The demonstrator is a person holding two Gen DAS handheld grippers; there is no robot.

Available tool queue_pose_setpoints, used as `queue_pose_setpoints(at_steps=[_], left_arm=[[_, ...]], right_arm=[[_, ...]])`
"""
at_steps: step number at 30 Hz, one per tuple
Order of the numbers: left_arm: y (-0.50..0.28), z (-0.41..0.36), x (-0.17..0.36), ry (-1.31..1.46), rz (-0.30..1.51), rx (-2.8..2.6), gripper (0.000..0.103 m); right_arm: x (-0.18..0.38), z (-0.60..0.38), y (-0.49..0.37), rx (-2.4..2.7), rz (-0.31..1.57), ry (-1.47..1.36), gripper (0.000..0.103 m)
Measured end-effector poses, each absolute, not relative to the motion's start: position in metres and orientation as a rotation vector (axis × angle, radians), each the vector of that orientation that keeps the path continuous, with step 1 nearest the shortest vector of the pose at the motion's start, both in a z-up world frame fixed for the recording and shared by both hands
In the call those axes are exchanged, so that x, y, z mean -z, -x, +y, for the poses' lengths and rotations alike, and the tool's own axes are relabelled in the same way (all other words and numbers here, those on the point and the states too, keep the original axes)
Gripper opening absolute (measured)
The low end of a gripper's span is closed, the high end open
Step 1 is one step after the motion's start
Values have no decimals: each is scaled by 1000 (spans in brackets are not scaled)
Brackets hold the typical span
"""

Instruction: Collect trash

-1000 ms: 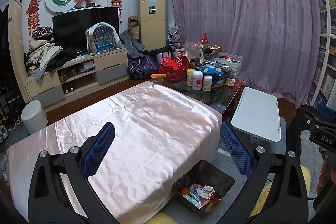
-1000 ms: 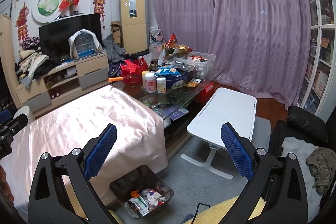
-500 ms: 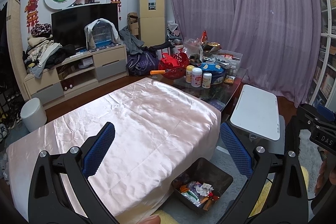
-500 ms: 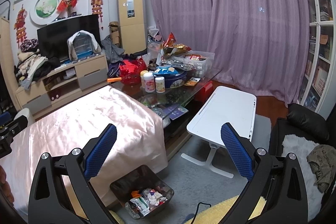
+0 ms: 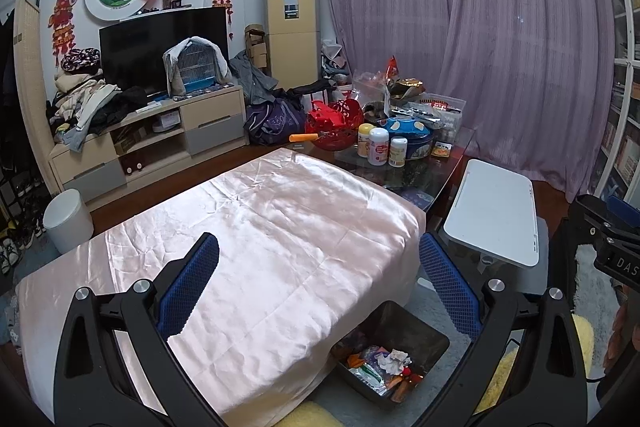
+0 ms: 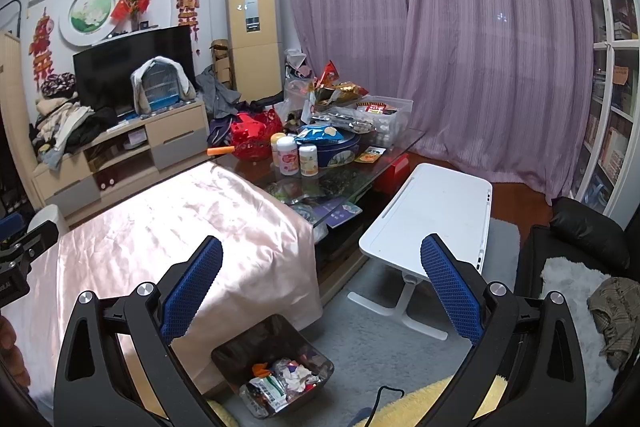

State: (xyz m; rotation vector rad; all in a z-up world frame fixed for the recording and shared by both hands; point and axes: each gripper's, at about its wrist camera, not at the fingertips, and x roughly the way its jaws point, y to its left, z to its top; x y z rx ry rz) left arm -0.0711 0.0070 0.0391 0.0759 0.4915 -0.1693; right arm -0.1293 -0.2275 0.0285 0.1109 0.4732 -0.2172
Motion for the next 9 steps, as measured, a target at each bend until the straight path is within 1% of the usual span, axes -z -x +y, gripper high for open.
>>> queue_pose_setpoints(at_steps=[9], left_arm=[[67,4,-36,-82,524,165,95]], right_arm=[[-29,-227,128,217,474,-112,100]])
